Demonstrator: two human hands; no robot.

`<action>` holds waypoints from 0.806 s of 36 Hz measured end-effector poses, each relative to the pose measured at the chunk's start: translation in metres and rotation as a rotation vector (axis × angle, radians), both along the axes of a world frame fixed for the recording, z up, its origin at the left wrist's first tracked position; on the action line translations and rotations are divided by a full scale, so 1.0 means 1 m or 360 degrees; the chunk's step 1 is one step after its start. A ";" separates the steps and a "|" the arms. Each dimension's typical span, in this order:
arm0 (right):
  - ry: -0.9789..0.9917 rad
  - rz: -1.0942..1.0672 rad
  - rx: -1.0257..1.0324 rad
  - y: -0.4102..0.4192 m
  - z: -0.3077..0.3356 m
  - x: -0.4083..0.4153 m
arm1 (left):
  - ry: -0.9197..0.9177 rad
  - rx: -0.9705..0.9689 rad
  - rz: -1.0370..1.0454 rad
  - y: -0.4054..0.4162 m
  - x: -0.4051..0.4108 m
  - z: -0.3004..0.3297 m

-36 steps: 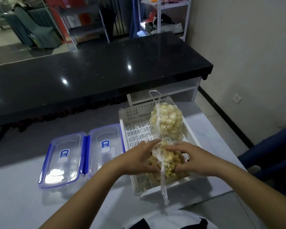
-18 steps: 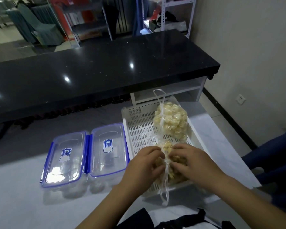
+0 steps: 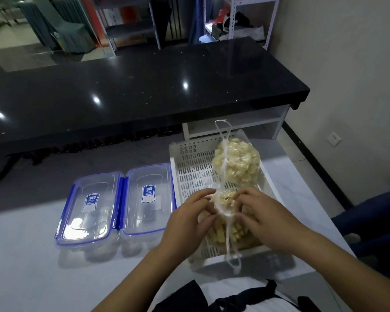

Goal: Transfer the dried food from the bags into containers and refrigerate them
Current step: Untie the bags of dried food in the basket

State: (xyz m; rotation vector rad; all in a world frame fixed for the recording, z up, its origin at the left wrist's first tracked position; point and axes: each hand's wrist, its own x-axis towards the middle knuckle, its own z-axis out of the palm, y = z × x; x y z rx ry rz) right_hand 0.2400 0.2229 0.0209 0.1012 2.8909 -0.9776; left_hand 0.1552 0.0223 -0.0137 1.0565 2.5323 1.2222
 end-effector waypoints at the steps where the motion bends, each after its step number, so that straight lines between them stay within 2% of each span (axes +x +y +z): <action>1: 0.0019 -0.0025 -0.0023 0.003 0.001 0.002 | -0.0010 0.0037 0.0019 -0.003 -0.001 0.000; 7: 0.0052 -0.0292 -0.0148 0.022 -0.009 0.020 | -0.0217 0.0099 0.0232 -0.025 -0.012 -0.007; 12: 0.0111 -0.0373 -0.0321 0.012 -0.013 0.026 | -0.0198 0.0043 0.0057 -0.025 -0.012 0.002; 15: 0.0166 -0.0309 -0.0330 0.003 -0.008 0.022 | -0.0148 0.0029 -0.0044 -0.016 -0.011 0.016; 19: 0.0158 -0.0079 -0.0125 -0.014 -0.007 0.014 | 0.0089 -0.0164 -0.0303 -0.007 -0.012 0.027; 22: 0.0158 0.0075 0.0067 -0.025 -0.014 0.011 | 0.0117 -0.0278 -0.0459 -0.006 -0.013 0.029; 29: 0.0232 0.0146 0.0283 -0.030 -0.021 0.018 | 0.0251 -0.0397 -0.0577 -0.017 -0.017 0.023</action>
